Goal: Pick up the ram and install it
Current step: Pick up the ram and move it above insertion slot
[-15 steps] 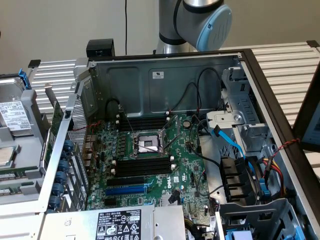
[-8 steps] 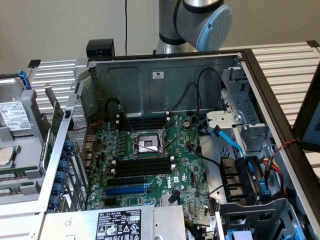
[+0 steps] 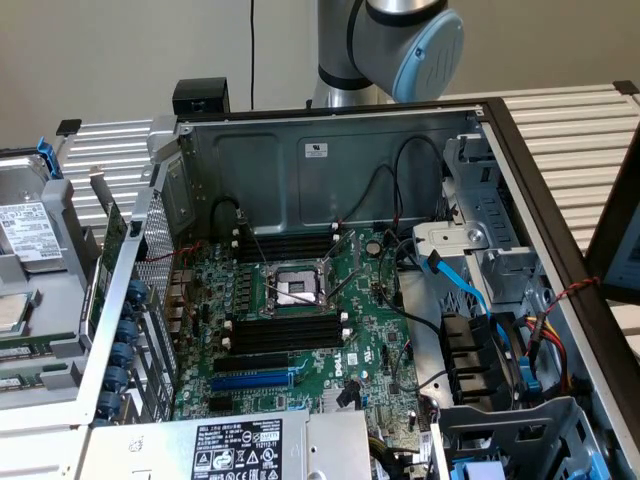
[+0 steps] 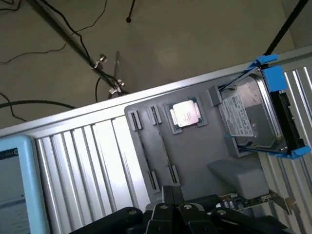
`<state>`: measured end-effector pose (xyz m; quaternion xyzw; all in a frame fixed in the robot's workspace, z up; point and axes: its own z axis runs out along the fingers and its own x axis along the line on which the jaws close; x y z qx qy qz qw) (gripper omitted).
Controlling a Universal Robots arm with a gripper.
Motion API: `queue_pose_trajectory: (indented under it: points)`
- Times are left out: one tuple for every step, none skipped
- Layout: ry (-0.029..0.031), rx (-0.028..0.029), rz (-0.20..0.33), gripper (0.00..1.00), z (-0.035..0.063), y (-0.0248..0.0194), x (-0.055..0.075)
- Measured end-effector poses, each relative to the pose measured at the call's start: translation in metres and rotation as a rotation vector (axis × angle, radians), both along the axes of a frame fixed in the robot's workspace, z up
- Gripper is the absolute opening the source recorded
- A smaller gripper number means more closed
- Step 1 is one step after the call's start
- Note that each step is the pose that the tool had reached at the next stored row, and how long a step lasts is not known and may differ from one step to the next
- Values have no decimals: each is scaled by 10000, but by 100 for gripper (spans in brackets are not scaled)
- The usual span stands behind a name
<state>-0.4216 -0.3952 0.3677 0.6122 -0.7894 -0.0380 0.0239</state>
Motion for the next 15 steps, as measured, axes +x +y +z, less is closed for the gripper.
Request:
queue_pose_trajectory:
  points:
    - [-3, 0, 165, 10, -4, 0, 0]
    - [-28, 0, 301, 10, -11, 1, 0]
    - [-61, -1, 425, 10, -18, 1, 0]
    - [-95, -1, 546, 10, -26, 1, 0]
    - [-132, -3, 650, 10, -33, 2, 0]
    - [-174, -6, 729, 10, -40, 3, -1]
    - [-226, -10, 795, 10, -48, 5, -1]
    - [-264, -16, 852, 10, -56, 7, -2]
    - [-297, -27, 910, 10, -63, 10, -3]
    - [-310, -31, 966, 10, -75, 20, -7]
    - [-318, -29, 1043, 10, -90, 27, -12]
    - [-326, -27, 1137, 10, -100, 31, -16]
    - [-331, -26, 1253, 10, -109, 33, -19]
    - [-340, -26, 1364, 10, -120, 37, -21]
    - [-343, -23, 1447, 10, -133, 42, -25]
